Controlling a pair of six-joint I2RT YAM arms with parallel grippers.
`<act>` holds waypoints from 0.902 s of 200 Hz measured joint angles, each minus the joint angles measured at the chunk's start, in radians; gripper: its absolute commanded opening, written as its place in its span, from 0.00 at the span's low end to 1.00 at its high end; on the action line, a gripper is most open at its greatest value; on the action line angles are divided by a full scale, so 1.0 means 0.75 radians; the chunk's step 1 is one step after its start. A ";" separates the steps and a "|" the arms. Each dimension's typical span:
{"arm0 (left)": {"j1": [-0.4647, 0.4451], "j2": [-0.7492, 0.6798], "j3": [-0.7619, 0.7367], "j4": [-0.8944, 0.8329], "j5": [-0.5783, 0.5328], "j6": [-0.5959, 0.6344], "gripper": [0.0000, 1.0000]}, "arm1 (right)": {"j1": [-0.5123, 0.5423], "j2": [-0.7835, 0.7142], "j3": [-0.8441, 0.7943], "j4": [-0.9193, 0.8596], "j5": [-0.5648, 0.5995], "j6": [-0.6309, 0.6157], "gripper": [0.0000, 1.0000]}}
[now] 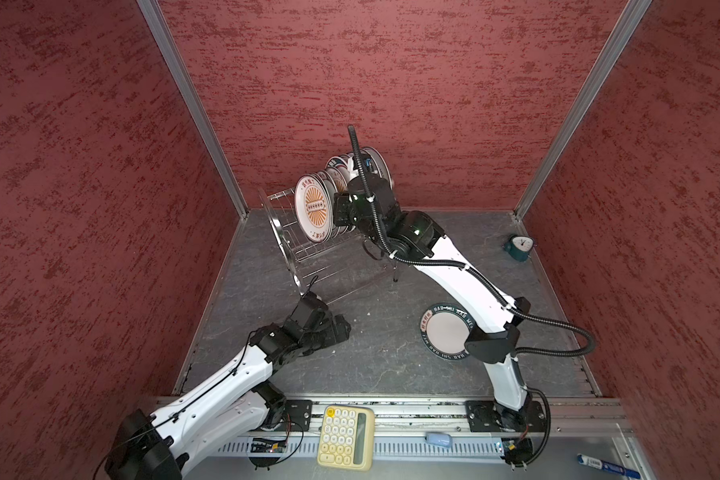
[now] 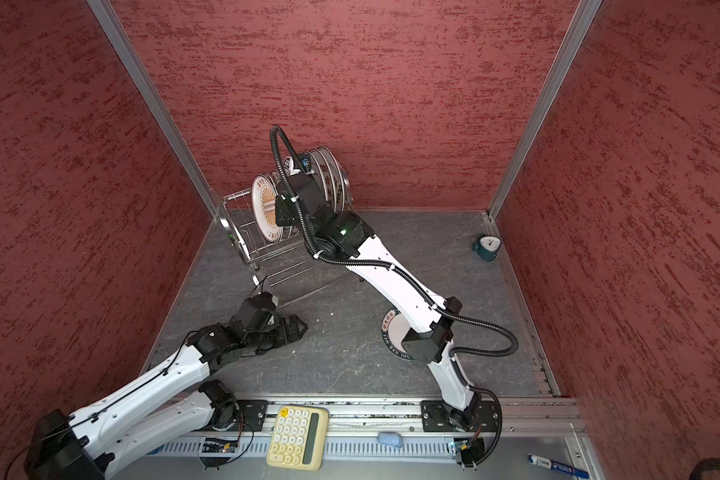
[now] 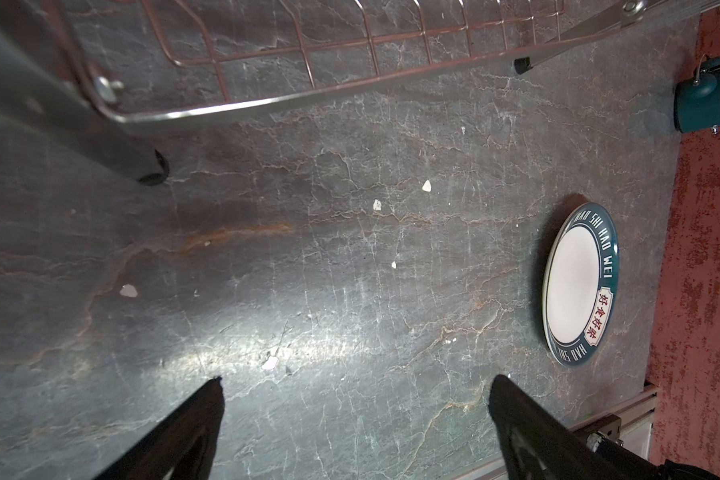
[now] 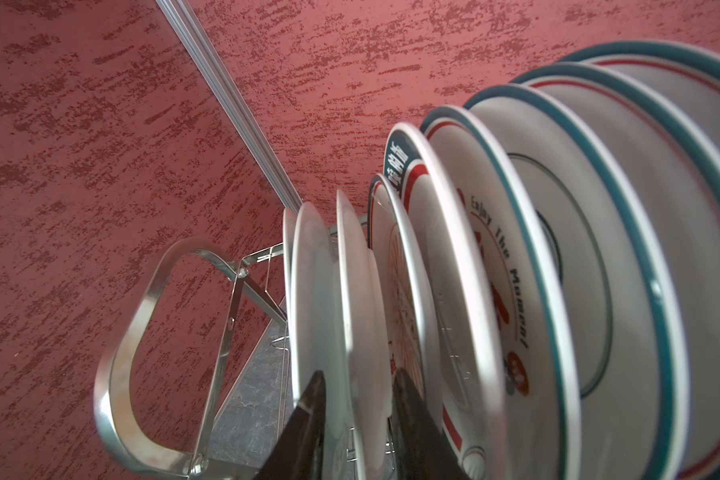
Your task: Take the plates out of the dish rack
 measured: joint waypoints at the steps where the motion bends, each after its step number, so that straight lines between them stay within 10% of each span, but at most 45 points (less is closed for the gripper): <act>1: 0.000 0.000 0.000 0.000 0.001 0.000 0.99 | 0.001 0.000 0.000 0.001 -0.001 0.000 0.29; 180: 0.010 -0.040 -0.018 -0.001 0.010 0.001 0.99 | -0.017 0.008 0.000 -0.002 -0.005 0.010 0.23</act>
